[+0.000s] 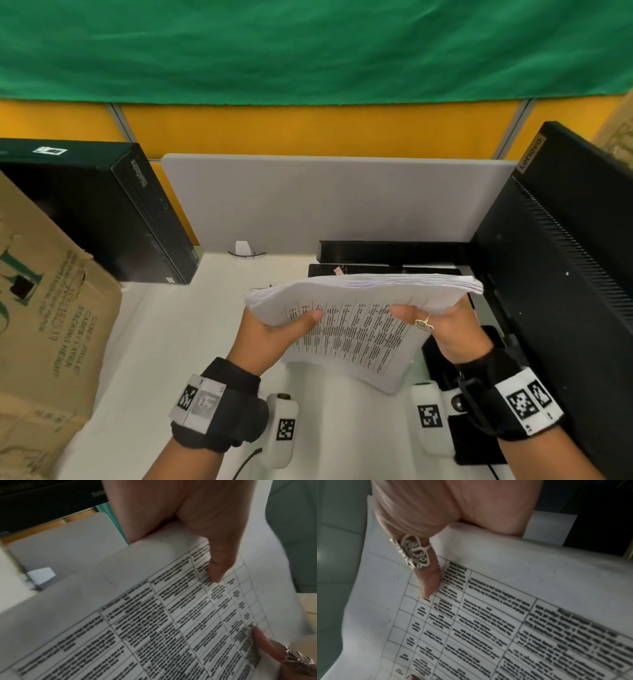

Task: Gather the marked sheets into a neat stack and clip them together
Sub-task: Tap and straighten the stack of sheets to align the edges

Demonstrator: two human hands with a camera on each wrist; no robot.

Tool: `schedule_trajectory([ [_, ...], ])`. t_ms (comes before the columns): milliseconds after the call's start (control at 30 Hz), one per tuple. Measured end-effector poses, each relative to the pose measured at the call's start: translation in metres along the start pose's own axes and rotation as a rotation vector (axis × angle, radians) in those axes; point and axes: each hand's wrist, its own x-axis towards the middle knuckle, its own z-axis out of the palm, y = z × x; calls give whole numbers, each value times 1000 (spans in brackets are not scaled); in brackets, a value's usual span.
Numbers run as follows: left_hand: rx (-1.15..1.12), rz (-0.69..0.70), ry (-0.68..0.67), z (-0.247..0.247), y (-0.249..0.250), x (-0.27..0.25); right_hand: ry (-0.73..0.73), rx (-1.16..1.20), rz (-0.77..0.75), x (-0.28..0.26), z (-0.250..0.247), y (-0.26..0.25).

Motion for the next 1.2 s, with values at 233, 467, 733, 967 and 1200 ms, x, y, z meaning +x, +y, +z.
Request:
schedule_trajectory([
  [233,18,-222,-215,-15,-20,1,-241,-31,223,-2,-6,16],
  [467,37,-180,-174,-17,-14,17,-156,-23,148,12,0,10],
  [733,48,-240,-203,-13,-27,10,-146,-31,233,11,0,27],
  [967,42,-207,-106,-8,-29,3,-26,1,184,3,2,32],
  [1200,38,-225,-93,-3,-32,-3,-13,32,239,-5,4,42],
])
